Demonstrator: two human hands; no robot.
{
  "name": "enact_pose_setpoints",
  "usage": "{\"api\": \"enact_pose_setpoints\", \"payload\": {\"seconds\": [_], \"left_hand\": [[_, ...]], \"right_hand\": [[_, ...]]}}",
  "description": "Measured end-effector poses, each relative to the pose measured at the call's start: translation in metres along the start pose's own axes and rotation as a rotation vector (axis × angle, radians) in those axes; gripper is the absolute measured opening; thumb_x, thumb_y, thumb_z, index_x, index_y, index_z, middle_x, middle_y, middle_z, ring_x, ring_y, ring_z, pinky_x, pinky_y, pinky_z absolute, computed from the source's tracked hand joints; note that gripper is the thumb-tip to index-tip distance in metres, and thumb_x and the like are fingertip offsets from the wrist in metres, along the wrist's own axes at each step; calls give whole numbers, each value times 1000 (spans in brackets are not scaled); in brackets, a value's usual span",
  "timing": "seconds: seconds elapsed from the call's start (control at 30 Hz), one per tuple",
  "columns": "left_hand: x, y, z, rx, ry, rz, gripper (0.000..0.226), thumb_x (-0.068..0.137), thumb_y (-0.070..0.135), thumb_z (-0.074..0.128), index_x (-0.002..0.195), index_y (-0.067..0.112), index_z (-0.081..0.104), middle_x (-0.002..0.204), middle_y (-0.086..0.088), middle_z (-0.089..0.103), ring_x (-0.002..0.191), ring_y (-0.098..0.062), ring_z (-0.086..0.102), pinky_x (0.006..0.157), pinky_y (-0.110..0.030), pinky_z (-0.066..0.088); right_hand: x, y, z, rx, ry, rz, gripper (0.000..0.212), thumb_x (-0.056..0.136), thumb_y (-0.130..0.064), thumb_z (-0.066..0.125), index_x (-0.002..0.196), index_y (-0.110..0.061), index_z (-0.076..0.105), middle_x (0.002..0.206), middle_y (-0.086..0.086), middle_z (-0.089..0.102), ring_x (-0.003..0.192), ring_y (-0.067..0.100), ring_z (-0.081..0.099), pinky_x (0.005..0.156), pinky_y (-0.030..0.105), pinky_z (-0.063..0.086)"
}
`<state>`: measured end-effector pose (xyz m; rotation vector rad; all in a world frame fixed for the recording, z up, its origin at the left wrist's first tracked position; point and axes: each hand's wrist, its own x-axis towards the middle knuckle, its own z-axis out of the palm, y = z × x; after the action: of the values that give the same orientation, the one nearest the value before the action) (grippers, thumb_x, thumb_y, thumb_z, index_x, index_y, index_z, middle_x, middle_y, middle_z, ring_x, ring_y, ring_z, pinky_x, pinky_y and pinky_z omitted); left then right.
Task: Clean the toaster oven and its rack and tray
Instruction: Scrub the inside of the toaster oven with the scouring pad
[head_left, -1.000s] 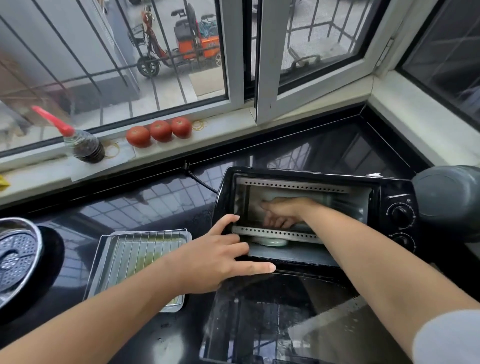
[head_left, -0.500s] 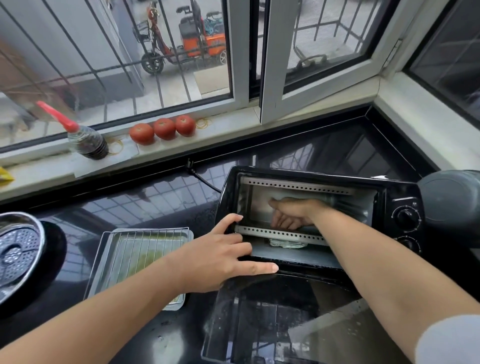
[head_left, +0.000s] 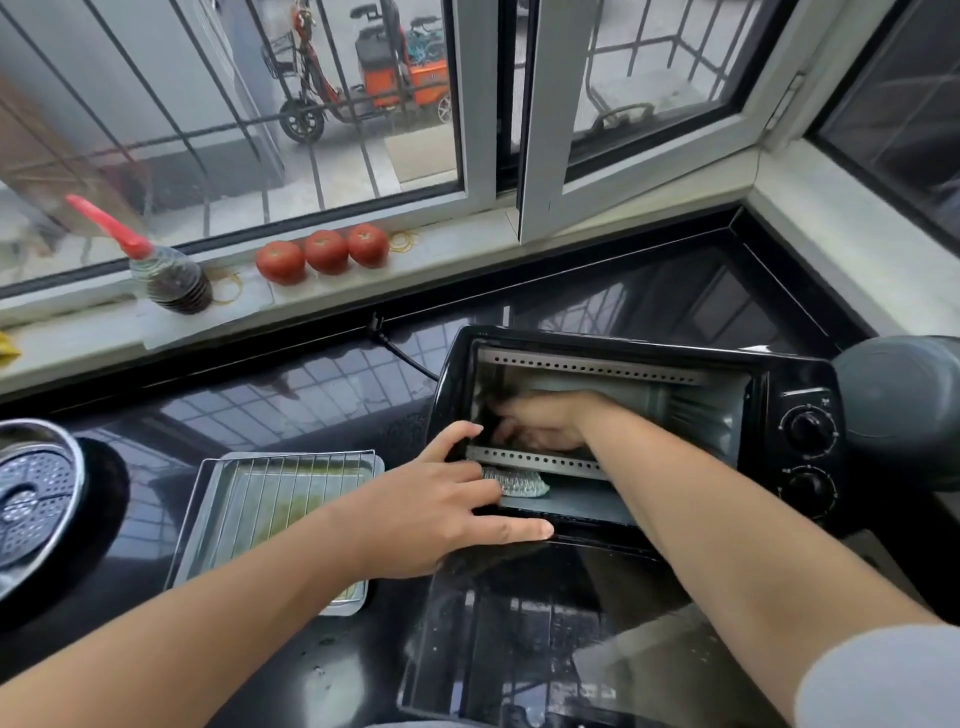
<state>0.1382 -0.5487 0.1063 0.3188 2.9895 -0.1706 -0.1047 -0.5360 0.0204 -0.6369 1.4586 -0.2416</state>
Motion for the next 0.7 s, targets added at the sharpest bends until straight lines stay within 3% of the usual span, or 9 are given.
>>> {"api": "enact_pose_setpoints", "payload": {"seconds": [0.07,0.13,0.2,0.3,0.4,0.47,0.53,0.6,0.7], "left_hand": [[-1,0,1,-4,-23,8,89,92,7,52,164,41,11,100,5,55,85,-19,55,124,-60,7],[-1,2,1,3,-13,4,92,92,8,56,164,41,10,101,5,57,86,-19,56,124,-60,7],[-1,2,1,14,-1,-4,96,90,8,61,164,41,10,101,5,57,86,-19,56,124,-60,7],[0,0,1,6,7,-6,98,87,8,63,164,41,12,100,5,57,85,-18,56,124,-60,7],[0,0,0,6,-3,0,97,88,10,63,164,41,11,101,5,57,86,-18,55,125,-58,4],[0,0,-1,10,-1,-2,95,89,11,61,164,41,11,102,5,58,86,-18,56,125,-58,3],[0,0,-2,10,-8,-5,91,90,12,54,164,42,9,102,5,58,87,-18,55,125,-57,1],[0,-1,-4,-3,-15,-8,85,92,12,43,163,43,8,101,5,57,88,-18,55,125,-57,-1],[0,-1,-3,4,-12,-6,88,92,12,49,163,42,8,99,5,57,86,-18,55,125,-57,1]], "right_hand": [[0,4,-4,10,3,24,65,104,-53,26,133,-2,53,123,6,60,105,18,54,95,33,44],[-11,22,-27,-75,85,92,59,103,-54,32,123,-6,59,117,4,62,115,23,51,102,39,41],[-18,33,-46,-193,145,165,42,102,-47,43,108,-11,62,112,2,64,118,25,52,102,41,42],[-19,18,-28,-135,58,103,17,101,-25,50,109,-15,60,123,2,62,112,19,53,105,39,41],[-2,2,2,-21,29,-12,23,99,-12,50,117,-10,63,117,7,67,103,17,62,87,30,51],[2,4,-6,-105,114,27,23,95,-10,55,117,-12,63,106,5,67,92,14,62,69,25,52],[-4,7,-20,-304,156,130,16,88,-8,56,101,-12,64,88,7,61,74,15,55,56,25,45],[-8,1,-24,-475,146,203,19,85,-4,50,99,-10,61,77,12,52,64,18,47,58,27,43],[1,-16,-4,-399,160,86,30,91,-9,54,121,-10,59,107,9,58,95,21,58,69,29,52]]}}
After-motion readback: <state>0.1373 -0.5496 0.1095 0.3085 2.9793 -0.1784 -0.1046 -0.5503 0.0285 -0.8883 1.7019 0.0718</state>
